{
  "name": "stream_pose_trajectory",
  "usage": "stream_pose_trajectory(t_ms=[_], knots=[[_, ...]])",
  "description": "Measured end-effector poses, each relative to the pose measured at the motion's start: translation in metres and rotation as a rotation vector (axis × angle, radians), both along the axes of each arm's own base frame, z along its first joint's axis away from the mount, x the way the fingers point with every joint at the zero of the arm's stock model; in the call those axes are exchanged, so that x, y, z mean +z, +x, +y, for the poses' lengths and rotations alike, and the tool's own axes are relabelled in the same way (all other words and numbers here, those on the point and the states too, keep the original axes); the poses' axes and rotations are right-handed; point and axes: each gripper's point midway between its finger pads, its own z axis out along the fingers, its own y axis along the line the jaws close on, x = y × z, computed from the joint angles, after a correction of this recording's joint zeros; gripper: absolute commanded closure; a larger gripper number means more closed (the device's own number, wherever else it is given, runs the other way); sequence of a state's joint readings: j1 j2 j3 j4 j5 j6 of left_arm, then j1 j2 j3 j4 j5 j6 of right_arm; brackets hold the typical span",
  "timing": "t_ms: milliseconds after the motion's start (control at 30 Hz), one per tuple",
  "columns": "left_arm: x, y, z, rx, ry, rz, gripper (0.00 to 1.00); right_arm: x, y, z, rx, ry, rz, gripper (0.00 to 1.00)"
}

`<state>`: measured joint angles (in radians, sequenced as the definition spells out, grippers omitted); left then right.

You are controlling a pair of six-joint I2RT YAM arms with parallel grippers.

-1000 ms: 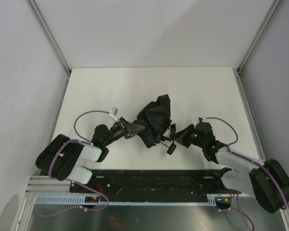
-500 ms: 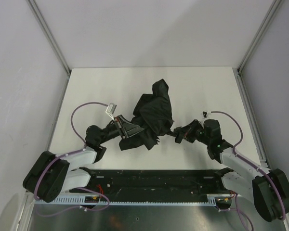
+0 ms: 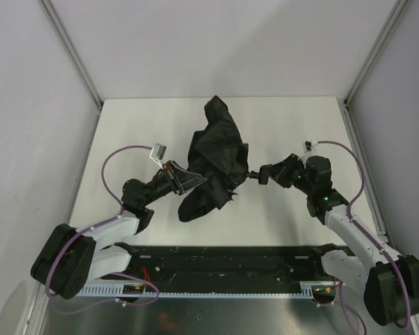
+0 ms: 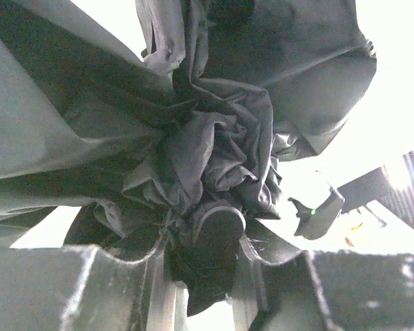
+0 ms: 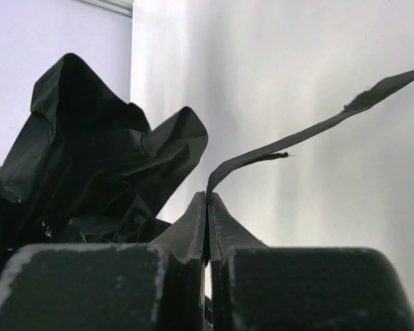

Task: Put away the umbrella

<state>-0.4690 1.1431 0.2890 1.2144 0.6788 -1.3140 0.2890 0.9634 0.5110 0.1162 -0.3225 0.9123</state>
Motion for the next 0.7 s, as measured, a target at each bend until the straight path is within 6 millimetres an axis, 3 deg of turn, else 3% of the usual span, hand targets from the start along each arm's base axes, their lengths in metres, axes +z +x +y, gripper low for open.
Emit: stream_pose_trajectory(t_ms=[167, 267, 467, 600, 700], knots=[[0.014, 0.014, 0.001, 0.04, -0.048, 0.063, 1.0, -0.001, -0.002, 0.009, 0.038, -0.023, 0.002, 1.0], [0.027, 0.023, -0.001, 0.054, -0.075, 0.076, 1.0, -0.006, -0.02, 0.026, 0.098, -0.065, 0.002, 1.0], [0.073, 0.045, -0.005, 0.055, -0.177, 0.08, 1.0, -0.005, -0.055, 0.045, 0.163, -0.149, -0.094, 1.0], [0.102, 0.047, -0.006, 0.031, -0.239, 0.069, 1.0, -0.03, -0.055, 0.043, 0.147, -0.126, -0.081, 1.0], [0.123, 0.045, -0.003, 0.022, -0.276, 0.036, 1.0, -0.065, -0.058, 0.039, 0.144, -0.141, 0.008, 1.0]])
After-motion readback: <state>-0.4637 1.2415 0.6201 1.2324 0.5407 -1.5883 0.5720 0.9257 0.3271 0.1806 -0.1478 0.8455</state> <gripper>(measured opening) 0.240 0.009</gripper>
